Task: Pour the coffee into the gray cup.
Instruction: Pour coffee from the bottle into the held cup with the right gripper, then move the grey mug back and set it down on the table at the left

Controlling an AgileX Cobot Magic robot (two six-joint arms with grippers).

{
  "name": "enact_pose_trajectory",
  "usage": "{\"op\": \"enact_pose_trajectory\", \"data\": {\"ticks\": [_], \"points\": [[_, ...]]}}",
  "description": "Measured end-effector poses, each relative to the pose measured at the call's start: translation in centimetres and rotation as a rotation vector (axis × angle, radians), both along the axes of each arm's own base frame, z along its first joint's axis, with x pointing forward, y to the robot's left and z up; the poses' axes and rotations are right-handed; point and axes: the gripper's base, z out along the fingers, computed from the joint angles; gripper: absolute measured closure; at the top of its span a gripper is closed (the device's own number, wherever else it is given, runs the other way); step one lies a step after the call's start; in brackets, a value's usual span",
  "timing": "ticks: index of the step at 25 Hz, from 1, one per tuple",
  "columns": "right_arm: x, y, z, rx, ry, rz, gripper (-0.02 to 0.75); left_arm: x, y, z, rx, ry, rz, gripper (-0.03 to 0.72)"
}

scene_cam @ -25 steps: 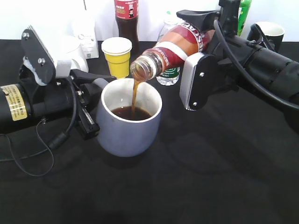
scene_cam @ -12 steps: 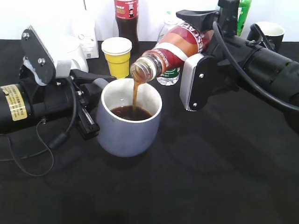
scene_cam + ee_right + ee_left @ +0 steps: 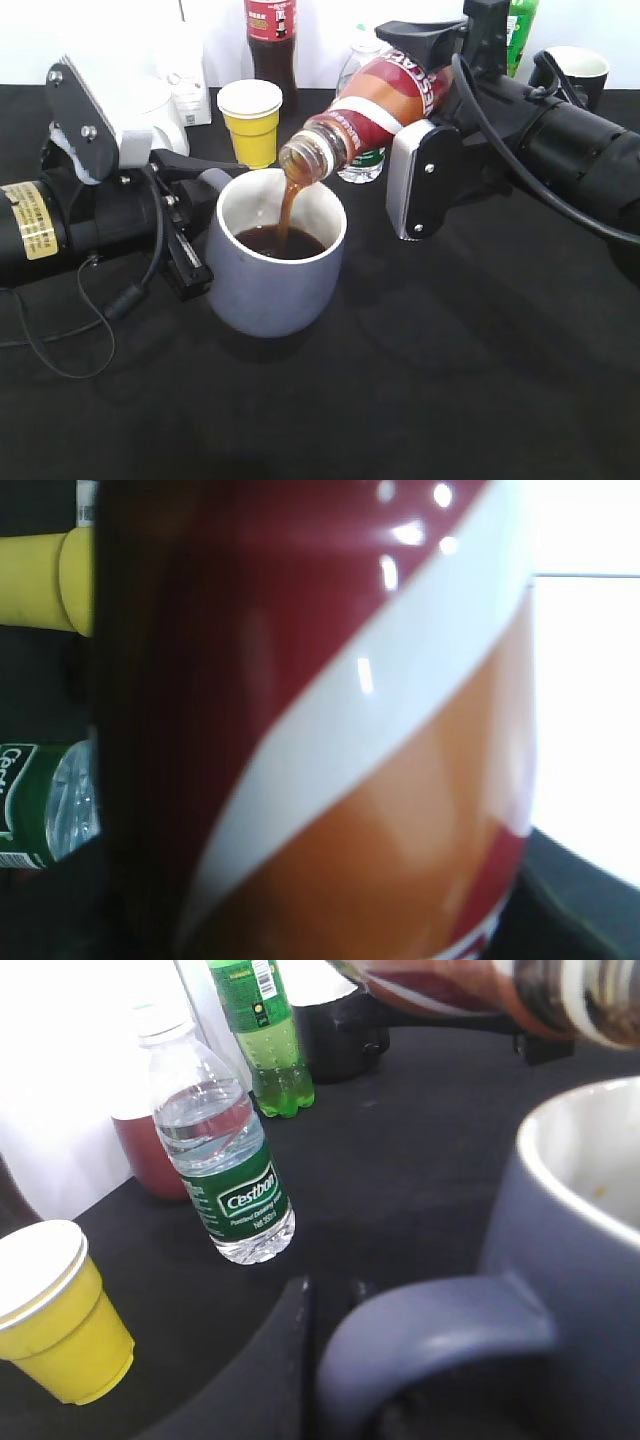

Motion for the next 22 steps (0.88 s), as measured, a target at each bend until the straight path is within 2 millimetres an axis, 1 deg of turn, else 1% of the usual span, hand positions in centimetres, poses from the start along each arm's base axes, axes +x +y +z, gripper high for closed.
{"op": "enact_pose_trajectory", "data": {"ticks": [8, 12, 15, 17, 19, 22], "points": [[0.00, 0.00, 0.01, 0.016, 0.011, 0.000, 0.206, 0.00, 0.00, 0.00, 0.000, 0.000, 0.000, 0.619], [0.00, 0.00, 0.03, 0.106, 0.082, 0.005, 0.206, 0.01, 0.01, 0.01, -0.002, 0.001, 0.002, 0.619], [0.00, 0.00, 0.03, 0.201, 0.156, 0.010, 0.206, 0.20, 0.05, 0.40, -0.056, -0.003, 0.028, 0.619], [0.00, 0.00, 0.03, 0.327, 0.257, 0.017, 0.206, 0.39, 0.13, 0.72, -0.101, -0.004, 0.055, 0.619], [0.00, 0.00, 0.03, 0.510, 0.405, 0.027, 0.206, 0.43, 0.16, 0.79, -0.112, -0.004, 0.061, 0.619], [0.00, 0.00, 0.03, 0.896, 0.715, 0.047, 0.206, 0.42, 0.13, 0.87, -0.119, -0.009, 0.058, 0.619]]}}
